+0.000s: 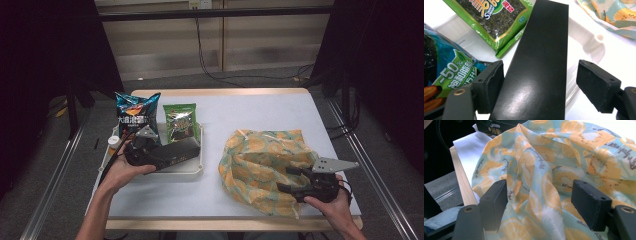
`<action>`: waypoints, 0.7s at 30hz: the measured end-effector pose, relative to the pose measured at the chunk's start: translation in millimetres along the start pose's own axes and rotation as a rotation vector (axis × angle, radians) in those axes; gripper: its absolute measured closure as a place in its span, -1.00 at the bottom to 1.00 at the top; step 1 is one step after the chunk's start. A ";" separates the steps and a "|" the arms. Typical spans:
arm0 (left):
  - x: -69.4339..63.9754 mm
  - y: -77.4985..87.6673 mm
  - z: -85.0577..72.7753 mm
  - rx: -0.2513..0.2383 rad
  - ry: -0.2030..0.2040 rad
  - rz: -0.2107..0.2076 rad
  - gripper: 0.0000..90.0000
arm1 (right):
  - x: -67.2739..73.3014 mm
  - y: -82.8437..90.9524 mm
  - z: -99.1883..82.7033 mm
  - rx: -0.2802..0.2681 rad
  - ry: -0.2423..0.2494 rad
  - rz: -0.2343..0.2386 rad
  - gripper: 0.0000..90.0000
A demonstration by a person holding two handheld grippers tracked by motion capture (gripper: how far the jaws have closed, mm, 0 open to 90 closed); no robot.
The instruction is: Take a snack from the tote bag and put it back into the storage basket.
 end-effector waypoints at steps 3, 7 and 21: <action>0.3 -1.7 1.9 -0.003 0.005 -0.002 -0.52 | 0.4 -0.3 0.0 0.002 -0.002 0.000 -0.35; 0.5 -7.4 7.1 -0.037 0.035 -0.004 -0.54 | 1.0 -0.6 -0.1 0.003 -0.001 0.004 -0.35; 7.2 -34.7 26.8 -0.105 0.123 -0.012 -0.02 | 1.2 0.1 -0.5 0.002 -0.001 0.008 -0.35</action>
Point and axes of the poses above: each handheld gripper's, and its own axes: y roughly backward along the jaws, z roughly out of its top, x roughly to its left, the point moved 2 cm from there along -y, roughly forward along the jaws, and after that the axes turned 15 degrees about -x, right-handed, at the moved point
